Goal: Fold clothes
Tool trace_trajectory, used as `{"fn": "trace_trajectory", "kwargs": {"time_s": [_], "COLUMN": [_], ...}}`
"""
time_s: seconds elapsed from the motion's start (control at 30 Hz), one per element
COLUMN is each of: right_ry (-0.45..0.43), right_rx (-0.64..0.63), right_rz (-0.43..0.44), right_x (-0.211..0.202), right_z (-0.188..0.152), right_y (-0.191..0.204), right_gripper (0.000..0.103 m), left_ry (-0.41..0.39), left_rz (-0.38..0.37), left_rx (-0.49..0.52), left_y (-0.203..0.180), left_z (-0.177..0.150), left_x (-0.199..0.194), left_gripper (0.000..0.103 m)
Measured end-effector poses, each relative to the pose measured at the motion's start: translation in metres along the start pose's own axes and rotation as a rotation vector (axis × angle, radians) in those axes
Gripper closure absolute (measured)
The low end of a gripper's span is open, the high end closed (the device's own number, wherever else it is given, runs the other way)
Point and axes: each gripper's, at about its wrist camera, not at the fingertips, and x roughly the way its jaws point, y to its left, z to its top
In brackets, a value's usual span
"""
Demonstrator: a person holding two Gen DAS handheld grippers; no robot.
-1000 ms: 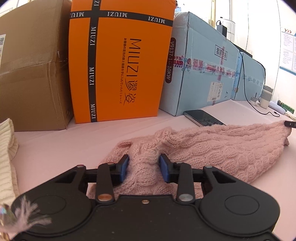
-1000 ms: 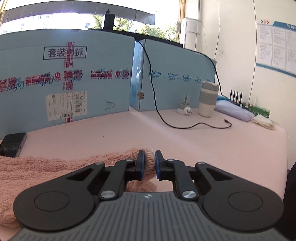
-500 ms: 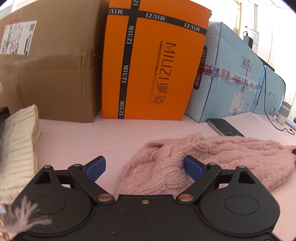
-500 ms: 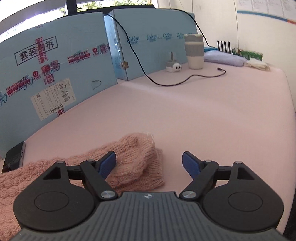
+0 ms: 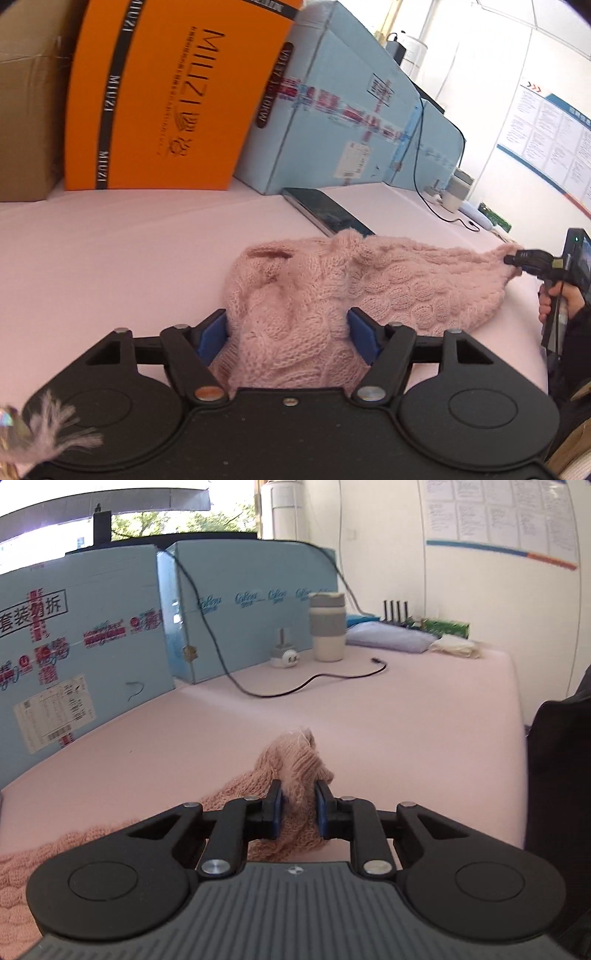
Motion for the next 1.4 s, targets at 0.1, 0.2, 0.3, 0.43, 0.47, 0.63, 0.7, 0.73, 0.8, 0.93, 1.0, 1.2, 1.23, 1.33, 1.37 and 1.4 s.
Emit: {"fn": "trace_trajectory", "kwargs": {"time_s": [0.1, 0.2, 0.3, 0.43, 0.47, 0.63, 0.7, 0.73, 0.8, 0.93, 1.0, 1.2, 1.23, 1.33, 1.37, 1.4], "right_ry": [-0.061, -0.039, 0.017, 0.066, 0.066, 0.042, 0.066, 0.080, 0.140, 0.269, 0.244, 0.117, 0.097, 0.084, 0.105, 0.132], "right_rx": [-0.015, -0.008, 0.001, -0.106, -0.146, -0.203, -0.185, -0.179, -0.164, -0.185, -0.187, 0.074, 0.105, 0.150, 0.158, 0.166], "right_rz": [0.110, 0.371, 0.658, 0.869, 0.890, 0.908, 0.931, 0.936, 0.948, 0.926, 0.927, 0.892, 0.831, 0.626, 0.569, 0.525], "right_x": [-0.016, -0.029, -0.039, -0.056, -0.061, -0.078, -0.075, -0.073, -0.066, -0.051, -0.054, -0.058, -0.057, -0.050, -0.045, -0.040], "right_z": [0.007, 0.006, 0.000, -0.015, -0.019, -0.025, -0.025, -0.026, -0.031, -0.051, -0.053, -0.032, -0.030, -0.030, -0.031, -0.033], "right_y": [0.007, 0.021, 0.036, 0.067, 0.075, 0.088, 0.089, 0.089, 0.091, 0.103, 0.101, 0.053, 0.044, 0.027, 0.024, 0.022], "right_gripper": [0.087, 0.087, 0.087, 0.083, 0.075, 0.017, 0.017, 0.017, 0.017, 0.017, 0.018, 0.018, 0.018, 0.018, 0.018, 0.018], "left_ry": [-0.006, -0.015, -0.014, -0.015, -0.016, -0.015, -0.015, -0.015, -0.014, -0.014, -0.015, -0.016, -0.016, -0.015, -0.015, -0.015], "left_rz": [0.003, 0.005, 0.006, 0.009, 0.010, 0.010, 0.010, 0.010, 0.011, 0.011, 0.013, 0.015, 0.017, 0.021, 0.022, 0.023], "left_rx": [-0.017, -0.059, -0.054, -0.056, -0.055, -0.052, -0.052, -0.051, -0.049, -0.047, -0.045, -0.043, -0.042, -0.039, -0.037, -0.036], "left_y": [0.000, 0.006, 0.005, 0.005, 0.006, 0.005, 0.005, 0.005, 0.005, 0.005, 0.004, 0.004, 0.004, 0.003, 0.002, 0.002], "left_z": [0.000, 0.001, 0.001, 0.001, 0.001, 0.001, 0.001, 0.001, 0.001, 0.001, 0.000, -0.001, -0.001, -0.001, -0.001, -0.001], "left_x": [0.000, -0.001, 0.000, -0.001, -0.001, 0.000, 0.000, 0.000, 0.000, 0.001, 0.000, 0.000, 0.000, -0.001, -0.001, -0.001], "left_gripper": [0.033, 0.032, 0.028, 0.026, 0.026, 0.024, 0.023, 0.023, 0.022, 0.019, 0.018, 0.018, 0.017, 0.017, 0.017, 0.017]}}
